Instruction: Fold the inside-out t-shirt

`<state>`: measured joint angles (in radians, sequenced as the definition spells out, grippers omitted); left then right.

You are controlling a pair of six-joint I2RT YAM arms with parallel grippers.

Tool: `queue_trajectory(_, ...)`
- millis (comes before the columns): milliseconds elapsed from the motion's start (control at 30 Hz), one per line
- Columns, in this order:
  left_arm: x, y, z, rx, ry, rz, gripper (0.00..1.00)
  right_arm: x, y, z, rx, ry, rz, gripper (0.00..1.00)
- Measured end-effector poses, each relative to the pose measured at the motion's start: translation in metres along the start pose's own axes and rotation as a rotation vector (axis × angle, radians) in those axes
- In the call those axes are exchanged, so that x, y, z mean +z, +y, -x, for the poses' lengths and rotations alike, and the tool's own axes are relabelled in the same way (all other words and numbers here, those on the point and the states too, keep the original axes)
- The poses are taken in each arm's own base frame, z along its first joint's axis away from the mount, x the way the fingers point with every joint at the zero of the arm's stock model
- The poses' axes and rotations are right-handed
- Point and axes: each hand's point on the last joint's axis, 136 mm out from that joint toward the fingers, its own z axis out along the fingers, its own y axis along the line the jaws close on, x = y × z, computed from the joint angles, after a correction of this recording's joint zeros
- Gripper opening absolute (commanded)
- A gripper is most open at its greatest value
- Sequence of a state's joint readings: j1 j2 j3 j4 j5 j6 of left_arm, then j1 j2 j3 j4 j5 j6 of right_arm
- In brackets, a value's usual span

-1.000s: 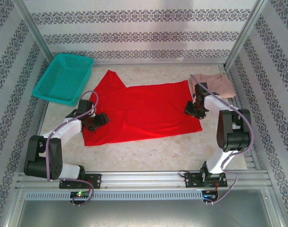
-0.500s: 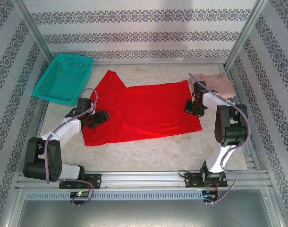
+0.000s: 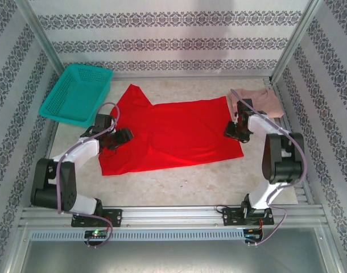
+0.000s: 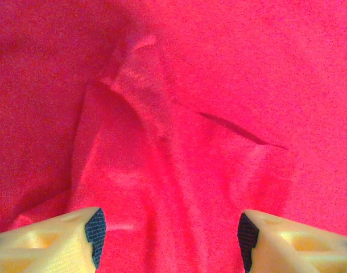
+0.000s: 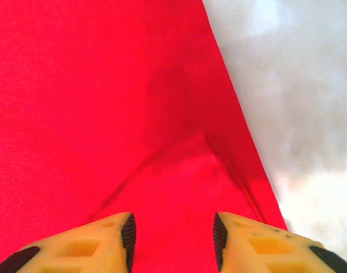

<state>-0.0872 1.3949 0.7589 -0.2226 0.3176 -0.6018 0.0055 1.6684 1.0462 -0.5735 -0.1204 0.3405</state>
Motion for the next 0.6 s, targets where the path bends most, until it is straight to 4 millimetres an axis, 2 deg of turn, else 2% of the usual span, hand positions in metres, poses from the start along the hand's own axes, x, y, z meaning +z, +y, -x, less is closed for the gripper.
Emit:
queue_trajectory(100,-0.016,-0.013,0.004,0.018,-0.035,-0.045,0.65,-0.007,-0.003,-0.014,-0.003,0.006,0.000,0.45)
queue_trajectory(200,-0.015,-0.014,-0.003,0.012,-0.003,-0.061,0.65,0.007,-0.007,-0.022,0.004,0.055,-0.018,0.41)
queue_trajectory(300,-0.004,-0.006,-0.020,-0.013,0.070,-0.051,0.65,0.024,-0.016,-0.036,0.011,0.135,-0.053,0.35)
queue_trajectory(467,0.005,0.005,-0.046,-0.048,0.179,-0.031,0.65,0.021,-0.025,-0.042,0.016,0.155,-0.090,0.27)
queue_trajectory(600,0.007,0.016,-0.065,-0.063,0.231,-0.012,0.65,0.014,-0.034,-0.066,0.028,0.171,-0.124,0.25)
